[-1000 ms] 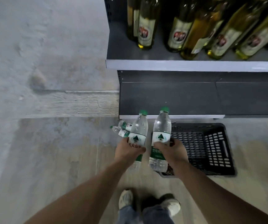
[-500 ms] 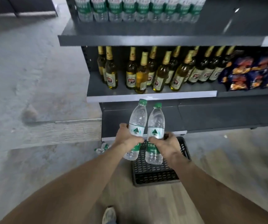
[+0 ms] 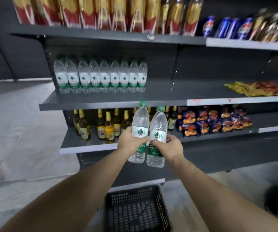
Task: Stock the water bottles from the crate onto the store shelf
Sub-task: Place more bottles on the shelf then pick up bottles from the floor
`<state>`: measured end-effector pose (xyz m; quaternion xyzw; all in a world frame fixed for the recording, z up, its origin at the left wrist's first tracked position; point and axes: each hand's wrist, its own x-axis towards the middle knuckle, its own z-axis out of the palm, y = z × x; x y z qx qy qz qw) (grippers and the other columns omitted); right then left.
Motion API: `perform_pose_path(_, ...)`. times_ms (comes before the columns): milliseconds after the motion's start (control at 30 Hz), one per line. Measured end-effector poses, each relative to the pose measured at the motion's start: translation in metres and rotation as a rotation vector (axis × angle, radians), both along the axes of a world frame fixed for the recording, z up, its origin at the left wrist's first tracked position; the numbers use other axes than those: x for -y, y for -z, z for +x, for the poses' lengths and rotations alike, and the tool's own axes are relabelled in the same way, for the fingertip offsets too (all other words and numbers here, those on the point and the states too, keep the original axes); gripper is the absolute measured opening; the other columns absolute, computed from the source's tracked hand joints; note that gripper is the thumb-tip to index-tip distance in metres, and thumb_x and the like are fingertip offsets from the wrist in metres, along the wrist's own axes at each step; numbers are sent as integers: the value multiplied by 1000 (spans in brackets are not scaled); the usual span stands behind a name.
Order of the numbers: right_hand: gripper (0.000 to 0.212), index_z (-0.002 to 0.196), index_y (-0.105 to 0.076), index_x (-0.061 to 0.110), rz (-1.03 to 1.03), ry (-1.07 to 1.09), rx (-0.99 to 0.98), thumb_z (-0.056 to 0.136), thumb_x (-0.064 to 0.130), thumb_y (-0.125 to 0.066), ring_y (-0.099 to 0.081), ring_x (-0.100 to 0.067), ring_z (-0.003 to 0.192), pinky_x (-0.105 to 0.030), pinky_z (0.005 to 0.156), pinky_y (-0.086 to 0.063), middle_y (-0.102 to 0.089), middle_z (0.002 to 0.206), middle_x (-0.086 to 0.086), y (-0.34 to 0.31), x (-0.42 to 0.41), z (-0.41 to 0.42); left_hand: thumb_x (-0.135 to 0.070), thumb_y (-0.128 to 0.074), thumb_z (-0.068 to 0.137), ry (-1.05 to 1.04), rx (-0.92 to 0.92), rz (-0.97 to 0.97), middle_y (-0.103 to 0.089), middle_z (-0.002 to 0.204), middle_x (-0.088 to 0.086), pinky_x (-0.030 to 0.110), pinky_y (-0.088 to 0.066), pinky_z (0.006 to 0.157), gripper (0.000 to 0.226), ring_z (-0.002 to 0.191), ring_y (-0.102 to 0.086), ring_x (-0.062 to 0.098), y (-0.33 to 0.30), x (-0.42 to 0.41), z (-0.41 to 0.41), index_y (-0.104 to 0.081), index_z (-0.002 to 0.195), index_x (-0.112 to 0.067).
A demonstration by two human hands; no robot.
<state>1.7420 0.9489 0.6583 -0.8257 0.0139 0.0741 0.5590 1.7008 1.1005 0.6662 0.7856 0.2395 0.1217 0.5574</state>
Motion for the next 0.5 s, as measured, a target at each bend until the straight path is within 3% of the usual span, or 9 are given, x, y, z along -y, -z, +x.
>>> perform_pose_path(133,63,114,-62,20,20,37,88,59,45,-81,-67,-9,88,-30,84,-55,-70,95,11,-42,24,33,-27,-83,63,8,29,37,-71,99,-5,33,-57,82,48,90,-67,15,-42,33,38,-63,107,-23)
perform_pose_path(300,59,110,-56,25,89,40,152,60,43,-84,-65,-3,81,-19,64,-47,-69,92,14,-69,45,76,-27,-89,63,13,87,39,-71,97,-6,31,-56,77,49,88,-67,13,-64,49,83,-63,105,-24)
perform_pose_path(400,55,104,-58,26,124,13,141,59,39,-86,-69,-3,78,-18,63,-49,-72,87,13,-75,52,111,-28,-88,63,-8,107,78,-71,97,-5,29,-52,73,48,87,-66,15,-72,51,120,-62,104,-23)
perform_pose_path(500,55,103,-60,23,164,0,142,57,34,-87,-71,-4,73,-22,65,-56,-74,82,11,-75,52,151,-27,-85,63,-24,138,82,-69,100,0,36,-56,81,47,92,-67,20,-77,50,165,-62,103,-19)
